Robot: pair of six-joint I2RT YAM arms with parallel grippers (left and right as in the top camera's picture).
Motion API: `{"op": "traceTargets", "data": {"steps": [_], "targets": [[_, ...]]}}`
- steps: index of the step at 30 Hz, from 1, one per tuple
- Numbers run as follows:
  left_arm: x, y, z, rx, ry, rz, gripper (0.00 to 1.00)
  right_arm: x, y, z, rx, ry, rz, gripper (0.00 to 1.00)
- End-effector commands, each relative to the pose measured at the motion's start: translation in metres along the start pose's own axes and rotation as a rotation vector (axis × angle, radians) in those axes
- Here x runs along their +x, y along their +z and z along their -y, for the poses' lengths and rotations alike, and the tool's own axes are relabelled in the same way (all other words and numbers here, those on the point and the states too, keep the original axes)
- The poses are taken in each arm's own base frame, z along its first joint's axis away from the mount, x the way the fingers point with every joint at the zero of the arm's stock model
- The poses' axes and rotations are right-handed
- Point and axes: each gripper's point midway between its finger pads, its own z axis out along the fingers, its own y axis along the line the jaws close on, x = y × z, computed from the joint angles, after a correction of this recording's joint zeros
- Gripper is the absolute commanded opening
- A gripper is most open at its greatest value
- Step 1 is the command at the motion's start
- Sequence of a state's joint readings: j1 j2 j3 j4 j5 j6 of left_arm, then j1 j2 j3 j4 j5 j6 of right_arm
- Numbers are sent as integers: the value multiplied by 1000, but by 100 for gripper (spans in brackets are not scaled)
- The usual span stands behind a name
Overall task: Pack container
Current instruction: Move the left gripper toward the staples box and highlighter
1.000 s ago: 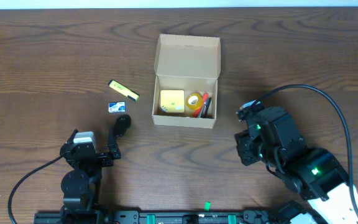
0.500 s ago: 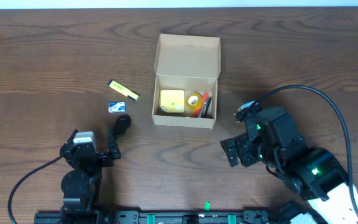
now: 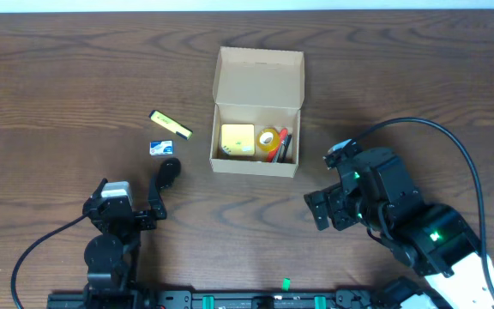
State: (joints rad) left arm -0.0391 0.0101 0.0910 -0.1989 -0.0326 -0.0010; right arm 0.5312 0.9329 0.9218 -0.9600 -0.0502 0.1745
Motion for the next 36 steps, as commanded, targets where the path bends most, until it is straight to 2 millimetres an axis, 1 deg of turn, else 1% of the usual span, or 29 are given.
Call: {"op": "traceTargets", "data": {"steps": [1, 21, 23, 25, 28, 29, 34, 36], "targets": [[15, 3, -2, -8, -5, -32, 95, -2, -3, 1, 0, -5, 10, 99], [15, 3, -2, -8, -5, -32, 95, -2, -3, 1, 0, -5, 10, 99], [8, 3, -3, -16, 0, -5, 95, -2, -3, 1, 0, -5, 10, 99], [2, 3, 1, 10, -4, 21, 95, -2, -3, 1, 0, -5, 10, 99], [5, 1, 26, 157, -32, 0, 96, -2, -3, 1, 0, -5, 10, 99], [6, 0, 31, 182, -31, -4, 95, -2, -3, 1, 0, -5, 10, 99], [-16, -1, 33, 195, -71, 82, 95, -2, -3, 1, 0, -5, 10, 99], [-18, -1, 33, 200, -74, 89, 95, -2, -3, 1, 0, -5, 10, 99]]}}
